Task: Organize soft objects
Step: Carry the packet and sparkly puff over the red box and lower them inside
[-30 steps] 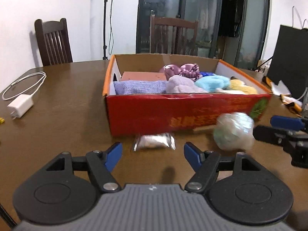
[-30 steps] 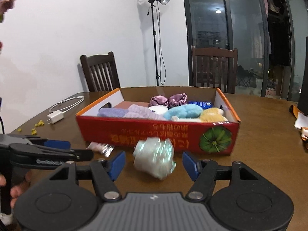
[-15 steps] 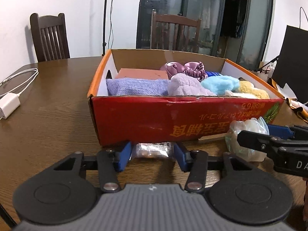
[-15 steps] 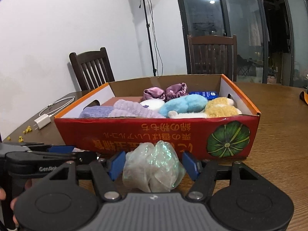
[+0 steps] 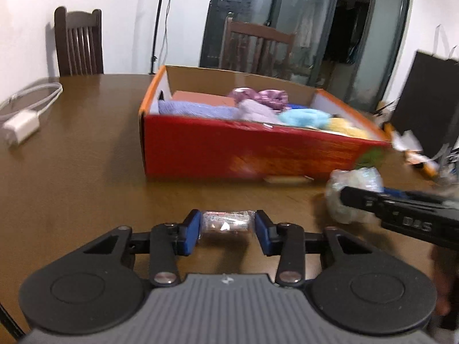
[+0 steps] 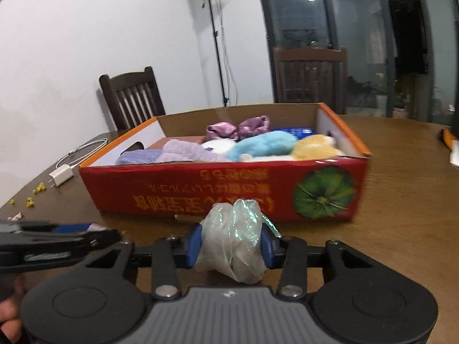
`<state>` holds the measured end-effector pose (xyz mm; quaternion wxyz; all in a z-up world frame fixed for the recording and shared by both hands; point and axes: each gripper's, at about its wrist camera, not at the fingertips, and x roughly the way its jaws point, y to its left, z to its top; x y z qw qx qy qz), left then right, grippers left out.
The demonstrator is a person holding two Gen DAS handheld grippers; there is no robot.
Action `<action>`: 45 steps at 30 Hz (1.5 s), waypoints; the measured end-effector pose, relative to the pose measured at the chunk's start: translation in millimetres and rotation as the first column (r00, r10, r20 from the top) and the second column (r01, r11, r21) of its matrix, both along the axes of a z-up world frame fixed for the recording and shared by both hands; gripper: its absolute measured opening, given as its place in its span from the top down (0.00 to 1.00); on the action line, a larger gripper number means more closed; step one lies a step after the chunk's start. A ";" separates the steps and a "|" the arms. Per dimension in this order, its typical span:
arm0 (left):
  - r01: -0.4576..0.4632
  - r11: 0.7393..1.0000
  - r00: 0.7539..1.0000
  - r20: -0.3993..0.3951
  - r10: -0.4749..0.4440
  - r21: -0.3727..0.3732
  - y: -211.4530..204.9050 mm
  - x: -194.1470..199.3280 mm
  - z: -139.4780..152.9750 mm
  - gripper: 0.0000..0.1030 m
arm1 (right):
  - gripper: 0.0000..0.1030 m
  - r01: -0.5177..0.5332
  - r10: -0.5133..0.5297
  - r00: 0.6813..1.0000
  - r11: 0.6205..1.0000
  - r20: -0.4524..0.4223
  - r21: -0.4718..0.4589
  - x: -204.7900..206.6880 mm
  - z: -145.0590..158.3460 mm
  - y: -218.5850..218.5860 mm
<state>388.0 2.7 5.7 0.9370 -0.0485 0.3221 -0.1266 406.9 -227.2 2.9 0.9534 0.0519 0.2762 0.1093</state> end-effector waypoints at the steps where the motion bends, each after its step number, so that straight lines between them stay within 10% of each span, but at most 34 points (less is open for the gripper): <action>1: -0.003 1.000 1.000 0.007 0.003 -0.013 0.2 -18.4 2.4 0.59 | 0.60 -0.002 0.002 1.000 1.000 -0.003 0.017 -11.3 0.6 -3.5; 11: 0.023 0.996 1.000 0.022 -0.021 -0.086 -0.4 -150.9 16.1 0.59 | 0.60 0.031 -0.029 0.999 0.999 -0.035 0.040 -140.3 -4.0 -25.3; 24: 0.050 0.997 0.988 0.148 -0.041 -0.059 -10.2 -213.0 50.8 0.59 | 0.60 -0.020 0.018 0.998 0.999 0.063 0.032 -217.9 31.7 -17.2; 45: 0.088 0.995 0.968 0.239 -0.077 -0.035 -30.8 -121.5 80.1 0.59 | 0.59 -0.011 0.010 0.991 1.000 0.133 0.004 -158.1 64.0 -40.3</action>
